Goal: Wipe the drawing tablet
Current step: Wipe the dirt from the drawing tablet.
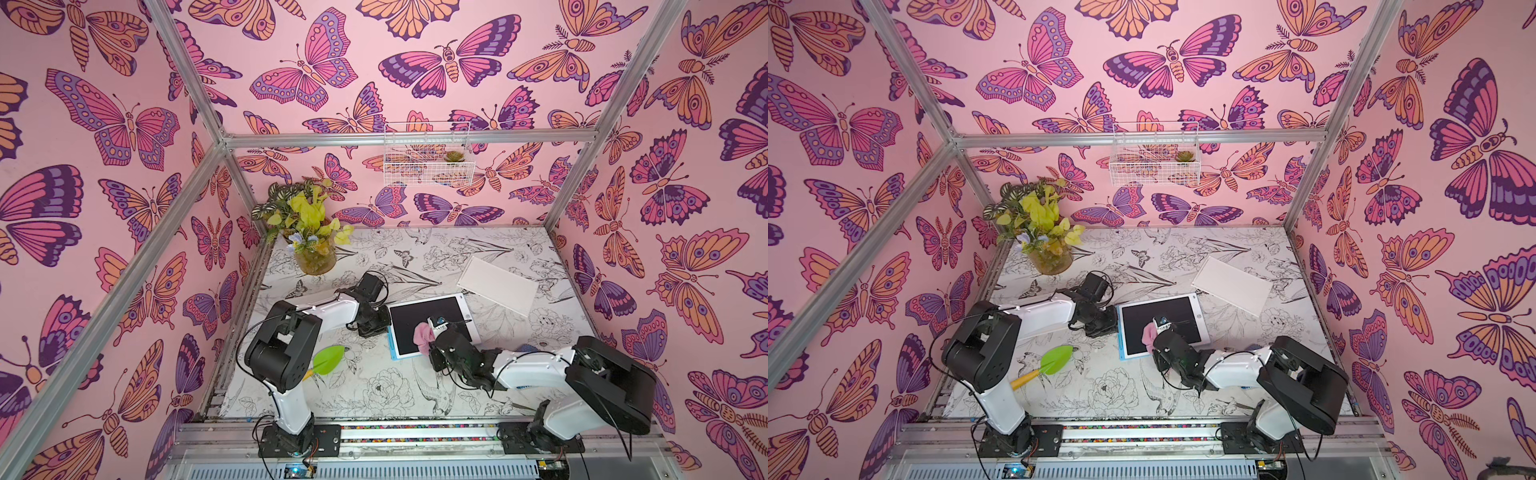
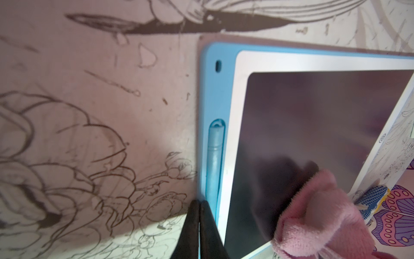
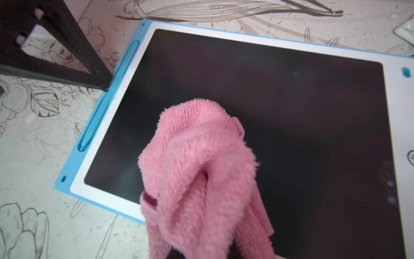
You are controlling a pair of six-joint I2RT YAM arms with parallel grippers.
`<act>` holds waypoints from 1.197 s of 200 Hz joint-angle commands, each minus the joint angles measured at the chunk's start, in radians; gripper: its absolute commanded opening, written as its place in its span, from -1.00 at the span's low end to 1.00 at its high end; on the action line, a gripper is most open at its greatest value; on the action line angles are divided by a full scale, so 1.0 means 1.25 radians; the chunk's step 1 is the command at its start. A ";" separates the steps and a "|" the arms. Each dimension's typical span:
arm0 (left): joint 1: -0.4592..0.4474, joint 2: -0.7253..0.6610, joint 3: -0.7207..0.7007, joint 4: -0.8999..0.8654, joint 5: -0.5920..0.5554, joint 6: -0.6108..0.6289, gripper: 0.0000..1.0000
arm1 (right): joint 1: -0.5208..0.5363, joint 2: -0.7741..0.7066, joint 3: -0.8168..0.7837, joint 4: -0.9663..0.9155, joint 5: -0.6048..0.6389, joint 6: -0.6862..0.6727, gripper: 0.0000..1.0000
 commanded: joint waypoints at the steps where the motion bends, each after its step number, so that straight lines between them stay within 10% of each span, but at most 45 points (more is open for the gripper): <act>1: -0.008 0.094 -0.061 -0.128 -0.095 0.008 -0.88 | 0.081 0.041 0.062 -0.011 -0.028 -0.009 -1.00; 48: -0.009 0.099 -0.059 -0.129 -0.096 0.006 -0.89 | 0.150 0.140 0.128 0.003 -0.028 0.036 -1.00; 120: -0.013 0.101 -0.055 -0.129 -0.102 0.006 -0.89 | -0.057 -0.061 -0.031 -0.110 0.032 0.118 -1.00; 186: -0.013 0.101 -0.053 -0.130 -0.098 0.008 -0.89 | 0.049 0.164 0.206 -0.043 -0.013 0.076 -1.00; 239: -0.013 0.099 -0.053 -0.129 -0.100 0.005 -0.89 | -0.294 0.107 0.106 -0.162 0.007 0.166 -1.00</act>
